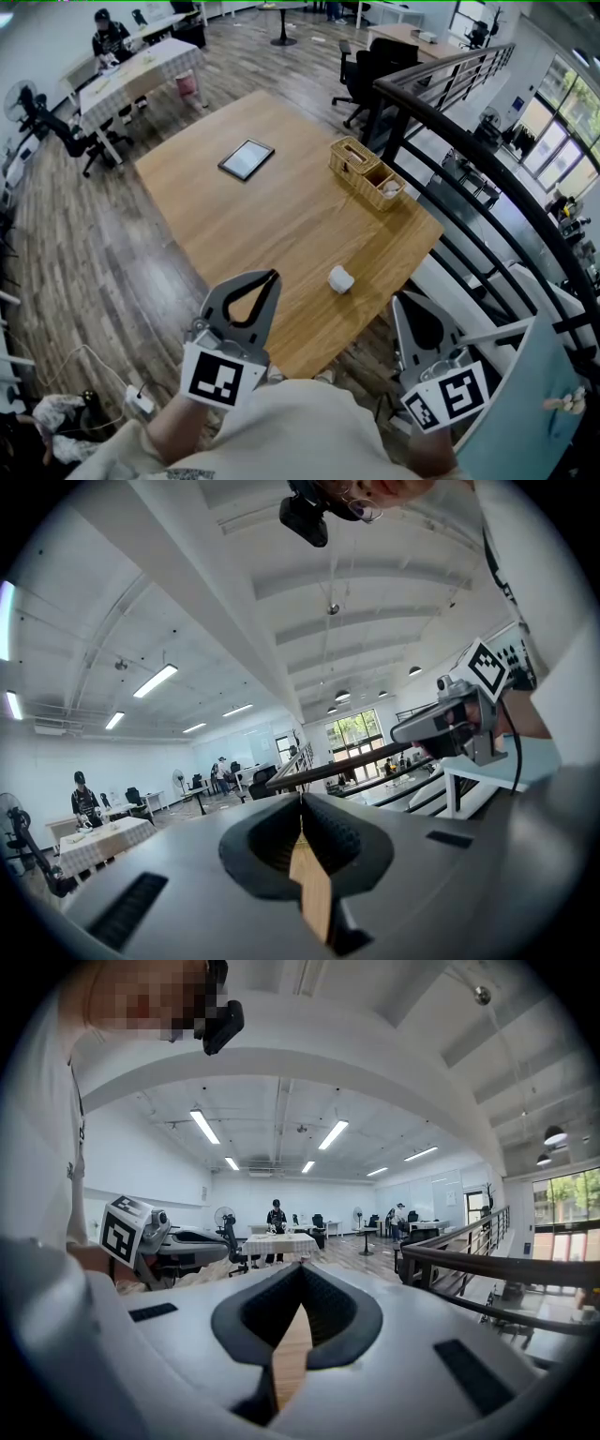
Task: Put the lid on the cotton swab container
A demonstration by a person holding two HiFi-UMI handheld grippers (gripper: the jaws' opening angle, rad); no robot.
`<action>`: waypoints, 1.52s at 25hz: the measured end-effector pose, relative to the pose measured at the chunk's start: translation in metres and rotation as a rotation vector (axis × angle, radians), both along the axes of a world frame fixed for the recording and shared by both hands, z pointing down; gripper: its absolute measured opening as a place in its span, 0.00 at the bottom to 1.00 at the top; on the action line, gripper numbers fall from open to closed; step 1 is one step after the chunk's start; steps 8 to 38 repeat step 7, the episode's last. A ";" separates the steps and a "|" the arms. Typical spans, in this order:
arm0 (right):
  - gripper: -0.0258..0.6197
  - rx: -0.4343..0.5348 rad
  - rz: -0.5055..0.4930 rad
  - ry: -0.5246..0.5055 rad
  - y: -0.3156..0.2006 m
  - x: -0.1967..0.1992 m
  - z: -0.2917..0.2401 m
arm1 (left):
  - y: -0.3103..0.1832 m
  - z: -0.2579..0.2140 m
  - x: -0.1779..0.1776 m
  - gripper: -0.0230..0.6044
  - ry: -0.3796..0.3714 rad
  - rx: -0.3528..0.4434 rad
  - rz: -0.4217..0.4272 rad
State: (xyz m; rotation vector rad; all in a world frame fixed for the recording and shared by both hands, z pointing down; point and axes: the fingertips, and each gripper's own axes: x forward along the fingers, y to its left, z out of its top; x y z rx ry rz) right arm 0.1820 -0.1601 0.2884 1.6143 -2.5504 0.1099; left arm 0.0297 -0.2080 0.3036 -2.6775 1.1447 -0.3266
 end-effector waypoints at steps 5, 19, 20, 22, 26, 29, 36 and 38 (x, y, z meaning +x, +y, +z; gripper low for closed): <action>0.08 0.011 0.010 0.027 -0.004 0.003 0.002 | -0.002 0.002 -0.001 0.07 0.027 -0.022 -0.008; 0.08 0.019 0.012 0.031 -0.006 0.005 0.002 | -0.003 0.003 -0.001 0.07 0.039 -0.032 -0.012; 0.08 0.019 0.012 0.031 -0.006 0.005 0.002 | -0.003 0.003 -0.001 0.07 0.039 -0.032 -0.012; 0.08 0.019 0.012 0.031 -0.006 0.005 0.002 | -0.003 0.003 -0.001 0.07 0.039 -0.032 -0.012; 0.08 0.019 0.012 0.031 -0.006 0.005 0.002 | -0.003 0.003 -0.001 0.07 0.039 -0.032 -0.012; 0.08 0.019 0.012 0.031 -0.006 0.005 0.002 | -0.003 0.003 -0.001 0.07 0.039 -0.032 -0.012; 0.08 0.019 0.012 0.031 -0.006 0.005 0.002 | -0.003 0.003 -0.001 0.07 0.039 -0.032 -0.012; 0.08 0.019 0.012 0.031 -0.006 0.005 0.002 | -0.003 0.003 -0.001 0.07 0.039 -0.032 -0.012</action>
